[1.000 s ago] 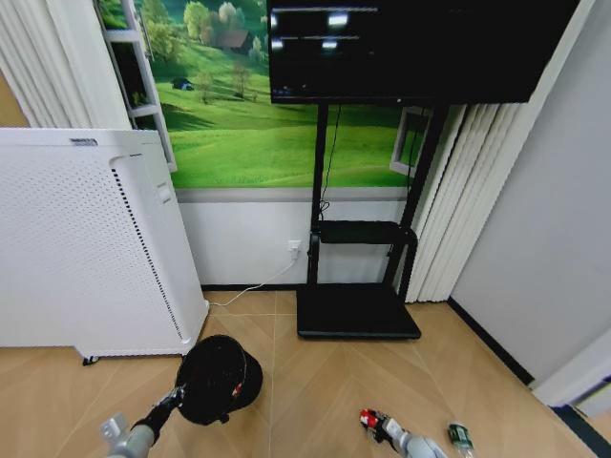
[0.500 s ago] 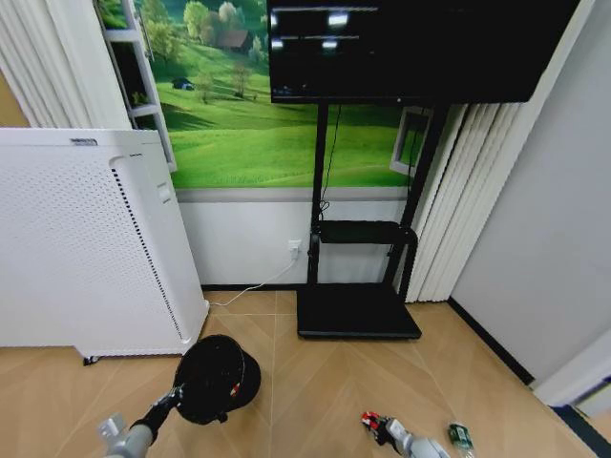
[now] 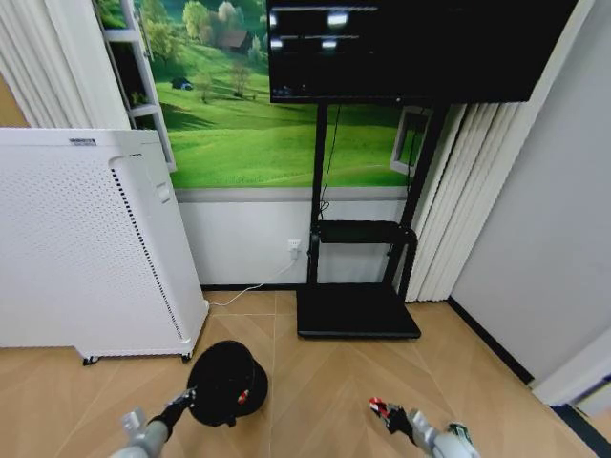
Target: Pick up the trash bin and place the garbage on the floor into it.
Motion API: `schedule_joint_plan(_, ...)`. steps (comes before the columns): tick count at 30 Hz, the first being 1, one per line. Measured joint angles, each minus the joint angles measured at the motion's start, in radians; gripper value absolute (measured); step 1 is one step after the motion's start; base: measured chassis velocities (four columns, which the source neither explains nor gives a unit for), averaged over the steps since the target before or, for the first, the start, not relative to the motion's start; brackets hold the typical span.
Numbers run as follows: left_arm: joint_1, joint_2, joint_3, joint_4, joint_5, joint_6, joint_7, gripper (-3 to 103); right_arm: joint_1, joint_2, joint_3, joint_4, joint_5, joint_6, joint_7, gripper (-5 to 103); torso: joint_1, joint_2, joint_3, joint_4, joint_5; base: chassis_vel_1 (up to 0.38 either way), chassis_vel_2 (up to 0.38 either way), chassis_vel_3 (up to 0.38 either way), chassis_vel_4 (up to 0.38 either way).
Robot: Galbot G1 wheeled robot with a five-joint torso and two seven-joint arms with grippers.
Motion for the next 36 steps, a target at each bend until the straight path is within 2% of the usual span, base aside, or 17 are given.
schedule_joint_plan(4, -0.05, 0.004, 0.06, 0.035, 0.005, 0.0, 0.004, 3, -0.054, -0.014, 0.012, 0.114, 0.037, -0.015, -0.01, 20, 0.0, 0.0, 0.0, -0.0003, 0.0006, 0.0, 0.0, 0.0, 0.0)
schedule_joint_plan(8, -0.123, 0.019, 0.139, 0.102, 0.029, 0.0, 0.025, 3, -0.108, -0.033, 0.017, 0.253, 0.066, -0.003, -0.069, 20, 0.0, 0.0, 0.0, -0.0002, 0.0003, 0.0, 0.0, 0.0, 0.0)
schedule_joint_plan(12, -0.169, 0.025, 0.177, 0.147, 0.046, -0.003, 0.04, 3, -0.131, -0.037, 0.013, 0.336, 0.097, 0.01, -0.095, 20, 0.0, 0.0, 0.0, -0.0003, 0.0, 0.0, 0.0, 0.0, 0.0)
schedule_joint_plan(16, -0.172, 0.025, 0.18, 0.15, 0.047, -0.003, 0.041, 3, -0.132, -0.037, 0.013, 0.34, 0.099, 0.01, -0.095, 19, 0.0, 0.0, 0.0, -0.0003, -0.0002, 0.0, 0.0, 0.0, 0.0)
schedule_joint_plan(19, -0.204, 0.027, 0.208, 0.178, 0.052, -0.007, 0.046, 3, -0.141, -0.037, 0.01, 0.389, 0.12, 0.023, -0.113, 19, 0.0, 0.0, 0.0, -0.0002, 0.0008, 0.0, 0.0, 0.0, 0.0)
schedule_joint_plan(21, -0.23, 0.03, 0.23, 0.193, 0.052, -0.007, 0.049, 3, -0.144, -0.036, 0.005, 0.461, 0.146, 0.029, -0.134, 17, 0.0, 0.0, 0.0, 0.0, -0.0006, 0.0, 0.0, 0.0, 0.0)
schedule_joint_plan(23, -0.248, 0.034, 0.245, 0.201, 0.05, -0.008, 0.05, 3, -0.145, -0.035, -0.002, 0.492, 0.163, 0.03, -0.144, 7, 0.0, 0.0, 0.0, -0.0001, -0.0009, 0.0, 0.0, 0.0, 0.0)
schedule_joint_plan(24, -0.248, 0.034, 0.245, 0.201, 0.05, -0.008, 0.05, 3, -0.145, -0.035, -0.002, 0.492, 0.163, 0.03, -0.144, 7, 0.0, 0.0, 0.0, -0.0001, -0.0009, 0.0, 0.0, 0.0, 0.0)
schedule_joint_plan(26, -0.275, 0.046, 0.276, 0.211, 0.045, -0.008, 0.054, 3, -0.143, -0.033, -0.026, 0.538, 0.202, 0.022, -0.155, 1, 0.0, 0.0, 0.0, -0.0002, 0.0009, 0.0, 0.0, 0.0, 0.0)
schedule_joint_plan(27, -0.275, 0.046, 0.276, 0.211, 0.045, -0.008, 0.054, 3, -0.143, -0.033, -0.026, 0.538, 0.202, 0.022, -0.155, 1, 0.0, 0.0, 0.0, -0.0002, 0.0009, 0.0, 0.0, 0.0, 0.0)
schedule_joint_plan(29, -0.316, 0.073, 0.349, 0.228, 0.064, -0.009, 0.072, 3, -0.117, -0.016, -0.084, 0.591, 0.234, 0.023, -0.199, 0, 0.0, 0.0, 0.0, 0.0, 0.0003, 0.0, 0.0, 0.0, 0.0)
schedule_joint_plan(32, -0.322, 0.078, 0.395, 0.228, 0.081, -0.013, 0.086, 3, -0.107, -0.007, -0.121, 0.632, 0.244, 0.018, -0.217, 0, 0.0, 0.0, 0.0, -0.0001, -0.0001, 0.0, 0.0, 0.0, 0.0)
schedule_joint_plan(36, -0.289, 0.066, 0.393, 0.217, 0.096, -0.021, 0.097, 3, -0.104, -0.003, -0.126, 0.606, 0.233, 0.029, -0.224, 0, 0.0, 0.0, 0.0, -0.0001, -0.0001, 0.0, 0.0, 0.0, 0.0)
